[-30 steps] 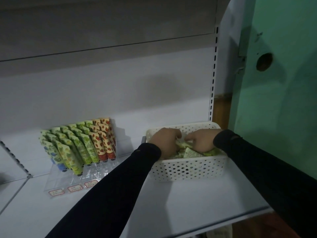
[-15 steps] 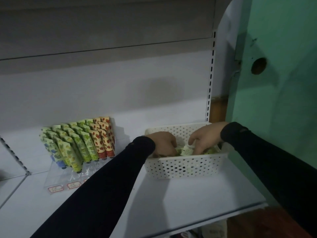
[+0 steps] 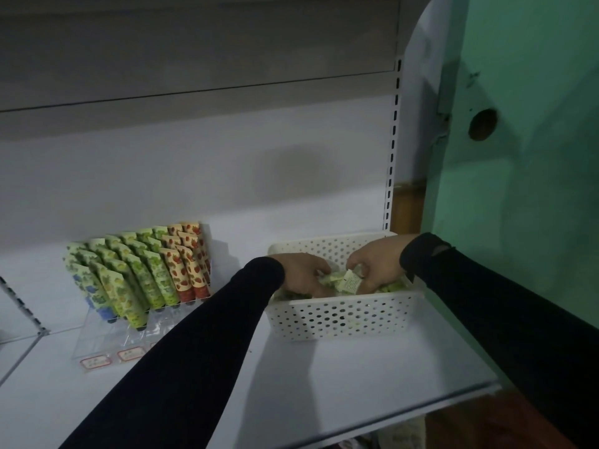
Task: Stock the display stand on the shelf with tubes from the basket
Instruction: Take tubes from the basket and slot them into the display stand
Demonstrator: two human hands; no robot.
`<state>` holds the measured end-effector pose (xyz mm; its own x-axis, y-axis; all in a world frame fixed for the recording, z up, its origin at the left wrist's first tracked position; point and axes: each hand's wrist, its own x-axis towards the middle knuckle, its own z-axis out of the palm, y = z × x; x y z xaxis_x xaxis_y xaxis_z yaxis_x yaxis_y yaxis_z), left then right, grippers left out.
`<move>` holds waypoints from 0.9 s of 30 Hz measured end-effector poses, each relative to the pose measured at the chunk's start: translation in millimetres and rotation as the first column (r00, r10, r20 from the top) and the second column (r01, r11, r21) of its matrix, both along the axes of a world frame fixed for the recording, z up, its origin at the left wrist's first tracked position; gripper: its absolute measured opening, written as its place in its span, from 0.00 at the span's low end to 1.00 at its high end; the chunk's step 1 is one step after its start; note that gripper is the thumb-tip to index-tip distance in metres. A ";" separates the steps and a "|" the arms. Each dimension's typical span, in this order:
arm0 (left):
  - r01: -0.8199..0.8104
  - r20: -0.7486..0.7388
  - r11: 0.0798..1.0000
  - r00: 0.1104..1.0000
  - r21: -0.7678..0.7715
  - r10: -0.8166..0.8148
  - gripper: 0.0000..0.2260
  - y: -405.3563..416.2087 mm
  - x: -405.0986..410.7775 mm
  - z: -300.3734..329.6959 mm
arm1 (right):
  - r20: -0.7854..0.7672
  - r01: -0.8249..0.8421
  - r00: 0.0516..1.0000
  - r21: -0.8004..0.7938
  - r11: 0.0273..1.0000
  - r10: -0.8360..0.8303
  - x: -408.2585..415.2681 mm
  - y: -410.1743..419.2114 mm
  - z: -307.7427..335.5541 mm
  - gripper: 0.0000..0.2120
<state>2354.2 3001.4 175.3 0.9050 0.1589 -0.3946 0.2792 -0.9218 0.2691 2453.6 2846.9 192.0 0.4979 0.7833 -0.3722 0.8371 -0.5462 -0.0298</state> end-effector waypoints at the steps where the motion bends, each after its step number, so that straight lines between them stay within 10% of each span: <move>1: -0.004 0.002 1.000 1.000 0.001 0.004 0.32 -0.3 0.7 -1.0 | 0.002 -0.007 1.000 -0.008 1.000 0.007 0.2 0.0 -0.8 0.29; 10: 0.030 0.084 0.999 0.996 0.034 -0.033 0.19 -11.7 3.6 -1.6 | -0.044 0.034 0.998 0.027 0.999 -0.033 5.9 2.5 -7.1 0.36; 27: 0.049 0.282 0.998 0.959 -0.041 -0.035 0.24 -14.3 -6.5 -8.7 | 0.008 0.062 0.998 0.267 0.962 -0.067 11.2 7.8 -26.8 0.28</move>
<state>2347.7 2987.1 166.6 0.9859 0.1057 -0.1296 0.1474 -0.9155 0.3744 2464.9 2854.7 165.2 0.5549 0.8191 -0.1455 0.8020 -0.5732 -0.1684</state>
